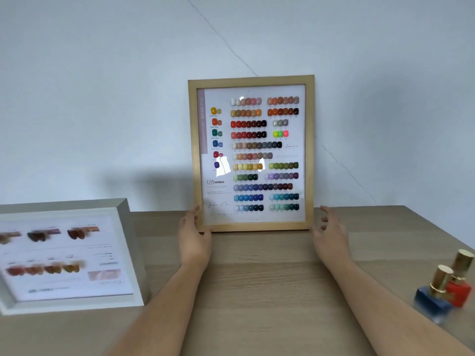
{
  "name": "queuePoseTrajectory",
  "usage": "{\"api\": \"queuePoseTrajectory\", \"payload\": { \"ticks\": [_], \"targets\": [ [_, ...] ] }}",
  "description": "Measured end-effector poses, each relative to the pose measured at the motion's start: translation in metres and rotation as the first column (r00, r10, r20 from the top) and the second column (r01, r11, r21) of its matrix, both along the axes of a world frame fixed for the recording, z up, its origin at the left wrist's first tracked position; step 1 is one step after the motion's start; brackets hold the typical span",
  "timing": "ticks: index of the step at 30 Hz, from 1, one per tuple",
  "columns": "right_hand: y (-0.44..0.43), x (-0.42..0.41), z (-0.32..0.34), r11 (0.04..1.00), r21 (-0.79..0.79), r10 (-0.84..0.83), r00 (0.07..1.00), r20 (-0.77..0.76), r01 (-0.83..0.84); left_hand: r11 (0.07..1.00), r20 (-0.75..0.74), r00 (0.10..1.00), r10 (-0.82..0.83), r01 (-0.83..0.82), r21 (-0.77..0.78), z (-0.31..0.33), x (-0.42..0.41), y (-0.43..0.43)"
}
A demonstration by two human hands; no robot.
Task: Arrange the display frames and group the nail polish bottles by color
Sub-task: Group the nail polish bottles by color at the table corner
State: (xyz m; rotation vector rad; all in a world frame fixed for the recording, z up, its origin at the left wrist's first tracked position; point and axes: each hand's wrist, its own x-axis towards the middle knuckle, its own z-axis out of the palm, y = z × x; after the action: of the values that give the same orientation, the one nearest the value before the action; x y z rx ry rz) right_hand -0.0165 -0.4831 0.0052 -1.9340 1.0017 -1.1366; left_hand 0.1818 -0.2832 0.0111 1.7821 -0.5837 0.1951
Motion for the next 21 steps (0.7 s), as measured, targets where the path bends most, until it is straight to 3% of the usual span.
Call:
{"api": "queuePoseTrajectory", "payload": {
  "ticks": [4, 10, 15, 21],
  "targets": [
    [0.017, -0.024, 0.017, 0.999, -0.015, 0.045, 0.996, -0.076, -0.046, 0.999, 0.053, 0.998, -0.043, 0.043, 0.001, 0.018, -0.03, 0.013],
    [0.046, -0.073, 0.076, 0.978, -0.171, 0.095, 0.984, -0.149, -0.12, 0.976, 0.129, 0.969, -0.211, 0.216, -0.027, 0.064, -0.079, 0.025],
    [0.061, -0.129, 0.13, 0.95, -0.287, 0.058, 0.972, -0.227, -0.123, 0.932, 0.202, 0.911, -0.36, 0.359, 0.045, 0.104, -0.128, 0.013],
    [0.052, -0.199, 0.164, 0.949, -0.309, -0.036, 0.955, -0.296, -0.06, 0.834, 0.215, 0.806, -0.551, 0.542, 0.104, 0.117, -0.188, -0.018]
  ]
}}
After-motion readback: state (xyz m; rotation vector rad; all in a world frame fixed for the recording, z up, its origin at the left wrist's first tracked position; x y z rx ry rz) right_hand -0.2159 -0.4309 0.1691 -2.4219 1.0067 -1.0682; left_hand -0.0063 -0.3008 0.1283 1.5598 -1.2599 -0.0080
